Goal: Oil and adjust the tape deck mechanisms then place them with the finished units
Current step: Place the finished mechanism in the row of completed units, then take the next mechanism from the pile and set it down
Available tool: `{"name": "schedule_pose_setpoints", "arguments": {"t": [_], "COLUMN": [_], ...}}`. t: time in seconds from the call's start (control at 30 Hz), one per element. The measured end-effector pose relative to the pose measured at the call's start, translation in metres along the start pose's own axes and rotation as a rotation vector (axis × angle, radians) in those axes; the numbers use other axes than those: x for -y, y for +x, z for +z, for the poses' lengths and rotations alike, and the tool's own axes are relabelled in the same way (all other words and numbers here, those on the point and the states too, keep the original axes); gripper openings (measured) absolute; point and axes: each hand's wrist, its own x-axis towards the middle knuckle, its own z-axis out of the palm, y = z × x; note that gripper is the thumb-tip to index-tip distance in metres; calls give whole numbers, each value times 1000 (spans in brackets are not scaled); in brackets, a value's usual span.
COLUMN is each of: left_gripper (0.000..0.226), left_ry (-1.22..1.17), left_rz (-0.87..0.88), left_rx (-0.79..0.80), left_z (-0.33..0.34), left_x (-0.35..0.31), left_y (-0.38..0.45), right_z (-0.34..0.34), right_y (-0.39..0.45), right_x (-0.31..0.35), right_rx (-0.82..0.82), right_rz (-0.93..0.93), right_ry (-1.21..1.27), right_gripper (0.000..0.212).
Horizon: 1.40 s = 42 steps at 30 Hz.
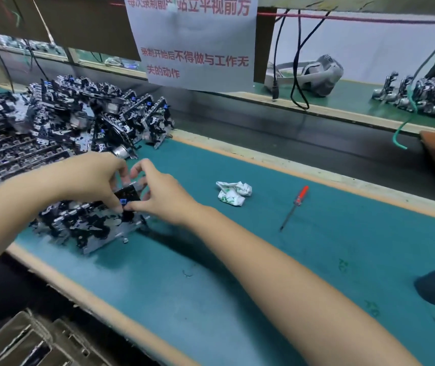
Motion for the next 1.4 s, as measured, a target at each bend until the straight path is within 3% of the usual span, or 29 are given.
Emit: {"name": "schedule_pose_setpoints", "arguments": {"t": [0.2,0.33,0.4,0.47,0.53,0.57,0.63,0.7,0.8,0.83,0.9,0.97,1.07,1.4], "left_gripper": [46,42,38,35,31,24,38,36,15,16,64,102,119,93], "left_ry": [-83,-40,26,137,238,259,220,215,125,70,-46,-213,-400,-464], "left_rz": [371,614,714,762,819,863,985,1104,1338,1366,1312,1172,1045,1121], "left_rx": [-95,-172,-236,-354,-592,-676,-770,-875,-1009,-976,-798,-489,-108,-113], "left_z": [-2,11,19,36,65,79,108,133,153,155,154,146,144,148], "left_x": [-100,-185,-228,-268,-299,-308,-316,-320,-313,-306,-291,-275,-262,-266], "left_y": [-13,-25,-36,-53,-78,-91,-113,-122,-115,-110,-96,-79,-61,-50], "right_z": [-79,-118,-132,-140,-143,-142,-141,-140,-133,-129,-120,-117,-118,-114], "right_y": [-94,-175,-214,-253,-292,-311,-345,-373,-397,-401,-407,-409,-406,-404], "right_x": [-27,-53,-65,-74,-81,-83,-84,-85,-87,-87,-87,-87,-85,-90], "right_rx": [-261,-441,-543,-667,-766,-787,-770,-665,-548,-535,-539,-583,-694,-803], "right_rz": [35,84,110,140,122,98,68,30,56,77,115,145,163,224], "right_ry": [-45,-90,-137,-172,-226,-280,-436,-567,-747,-770,-755,-703,-670,-613], "right_gripper": [26,24,34,44,36,25,9,6,17,18,21,24,23,23]}}
